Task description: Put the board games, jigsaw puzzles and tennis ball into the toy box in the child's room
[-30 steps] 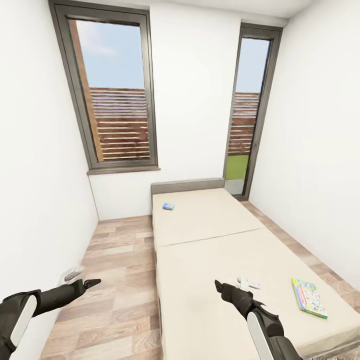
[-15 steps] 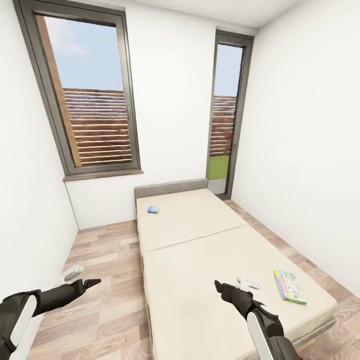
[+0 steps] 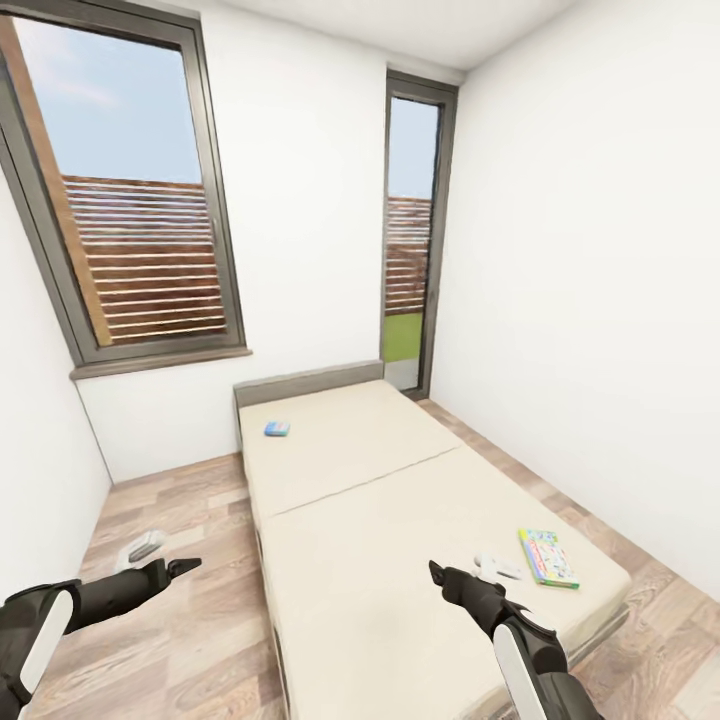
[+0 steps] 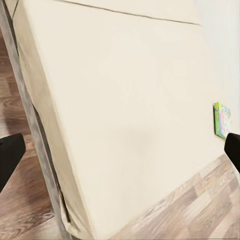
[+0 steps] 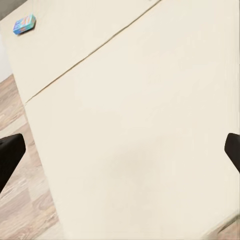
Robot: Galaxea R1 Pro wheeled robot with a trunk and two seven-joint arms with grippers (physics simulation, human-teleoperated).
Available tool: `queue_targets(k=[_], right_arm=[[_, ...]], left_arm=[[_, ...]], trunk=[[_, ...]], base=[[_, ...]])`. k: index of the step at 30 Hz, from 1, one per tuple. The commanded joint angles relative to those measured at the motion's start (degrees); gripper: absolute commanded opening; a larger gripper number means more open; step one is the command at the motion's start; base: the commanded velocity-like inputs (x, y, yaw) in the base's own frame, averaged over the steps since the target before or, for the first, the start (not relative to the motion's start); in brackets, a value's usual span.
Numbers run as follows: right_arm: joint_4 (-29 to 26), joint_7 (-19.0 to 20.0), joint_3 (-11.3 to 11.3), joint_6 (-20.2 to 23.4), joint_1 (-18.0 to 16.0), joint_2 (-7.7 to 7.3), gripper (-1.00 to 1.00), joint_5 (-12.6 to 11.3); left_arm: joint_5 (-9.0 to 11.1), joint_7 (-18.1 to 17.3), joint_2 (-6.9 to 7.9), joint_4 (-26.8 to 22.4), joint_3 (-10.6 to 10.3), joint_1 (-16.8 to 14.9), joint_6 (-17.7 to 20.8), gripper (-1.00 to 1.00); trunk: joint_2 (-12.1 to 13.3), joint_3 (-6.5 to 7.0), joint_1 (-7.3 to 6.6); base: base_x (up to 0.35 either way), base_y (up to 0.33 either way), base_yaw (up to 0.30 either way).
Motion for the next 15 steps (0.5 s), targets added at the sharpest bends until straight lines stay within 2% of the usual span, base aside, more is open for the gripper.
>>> queue_targets(k=[1,9,15], right_arm=[[-0.1,-0.4,0.0,0.3,0.0,0.05,1.0,-0.6],[-0.1,-0.4,0.0,0.3,0.0,0.08,1.0,-0.6],[0.0,-0.4,0.0,0.3,0.0,0.08,1.0,-0.6]], left_arm=[[0.0,-0.2,0.0,0.0,0.1,0.0,0.3,1.0],[0.0,-0.2,0.01,0.0,0.1,0.0,0.3,1.0],[0.0,-0.2,0.01,0.0,0.1,0.0,0.3,1.0]], trunk=[[0.0,0.02,0.03],[0.0,0.41,0.03],[0.0,0.7,0.03]], base=[[0.006,0.158,-0.252],[0.003,0.212,-0.252],[0.001,0.11,-0.252]])
